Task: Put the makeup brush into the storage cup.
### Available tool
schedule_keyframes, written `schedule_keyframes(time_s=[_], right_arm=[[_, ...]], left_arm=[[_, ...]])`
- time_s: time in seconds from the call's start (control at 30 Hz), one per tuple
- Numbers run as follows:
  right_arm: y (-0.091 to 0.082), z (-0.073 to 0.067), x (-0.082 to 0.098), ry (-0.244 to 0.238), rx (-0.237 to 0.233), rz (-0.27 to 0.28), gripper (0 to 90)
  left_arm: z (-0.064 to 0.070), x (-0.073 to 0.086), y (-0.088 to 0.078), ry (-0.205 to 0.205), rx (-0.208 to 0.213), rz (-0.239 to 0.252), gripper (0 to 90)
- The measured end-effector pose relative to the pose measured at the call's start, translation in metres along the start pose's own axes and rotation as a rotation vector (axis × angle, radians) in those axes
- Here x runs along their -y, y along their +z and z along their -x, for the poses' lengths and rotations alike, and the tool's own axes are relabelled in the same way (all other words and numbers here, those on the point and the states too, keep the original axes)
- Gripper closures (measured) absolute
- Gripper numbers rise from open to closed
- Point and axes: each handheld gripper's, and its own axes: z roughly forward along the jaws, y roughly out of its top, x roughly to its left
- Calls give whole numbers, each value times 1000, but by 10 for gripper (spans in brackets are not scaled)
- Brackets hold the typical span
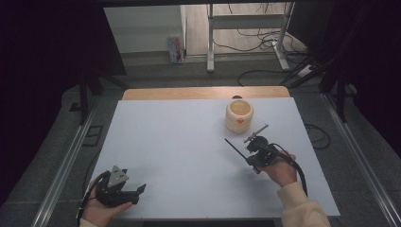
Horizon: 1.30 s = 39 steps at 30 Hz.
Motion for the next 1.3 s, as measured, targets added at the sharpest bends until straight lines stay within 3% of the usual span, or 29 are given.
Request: schedule_keyframes(time_s=[0.37,0.9,1.3], right_arm=[[-9,-8,-2,-39,-25,46,861],[-15,-21,-5,-94,-31,44,860],[-16,-27,-9,-117,-25,46,860]], left_arm=[[0,-2,1,-4,3,6,150],[3,-7,5,5,11,-6,166],[7,-9,4,40,12,12,168]])
